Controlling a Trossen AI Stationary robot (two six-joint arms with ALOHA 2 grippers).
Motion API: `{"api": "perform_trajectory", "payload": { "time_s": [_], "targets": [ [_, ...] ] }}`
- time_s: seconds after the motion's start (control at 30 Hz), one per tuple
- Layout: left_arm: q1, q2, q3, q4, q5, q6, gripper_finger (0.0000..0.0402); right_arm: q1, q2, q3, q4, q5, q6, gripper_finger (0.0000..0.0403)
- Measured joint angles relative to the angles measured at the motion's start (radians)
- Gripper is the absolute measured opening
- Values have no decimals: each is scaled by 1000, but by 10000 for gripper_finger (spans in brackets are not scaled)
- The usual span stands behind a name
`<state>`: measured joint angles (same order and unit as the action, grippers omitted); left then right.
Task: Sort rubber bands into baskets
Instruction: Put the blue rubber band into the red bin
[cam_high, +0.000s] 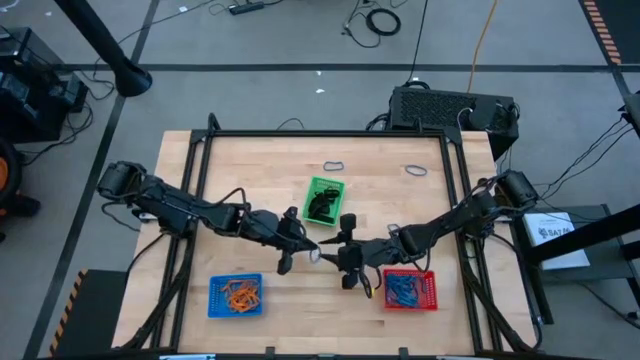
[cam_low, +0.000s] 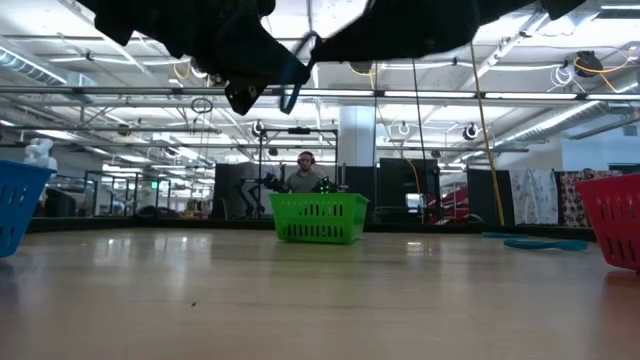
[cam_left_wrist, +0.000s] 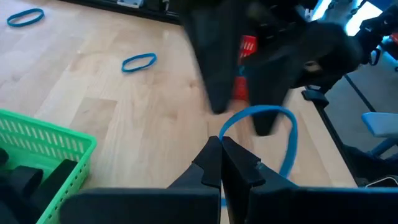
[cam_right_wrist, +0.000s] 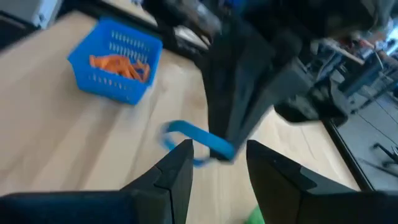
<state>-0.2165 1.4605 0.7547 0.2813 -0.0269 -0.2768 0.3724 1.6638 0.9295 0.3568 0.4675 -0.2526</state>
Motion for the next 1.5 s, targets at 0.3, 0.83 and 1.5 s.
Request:
{"api": "perform_trajectory", "payload": {
  "time_s": [0.3, 0.83, 1.5],
  "targets": [
    [6, 0, 0, -6, -1, -2, 2, -8, 0, 0, 44, -29, -21, 137],
    [6, 0, -1, -34, 15, 0, 33, -37, 83, 1, 125, -104, -81, 5],
    [20, -35, -2, -419, -35, -54, 122, 99, -233, 0, -794, -553, 819, 0]
  ]
}}
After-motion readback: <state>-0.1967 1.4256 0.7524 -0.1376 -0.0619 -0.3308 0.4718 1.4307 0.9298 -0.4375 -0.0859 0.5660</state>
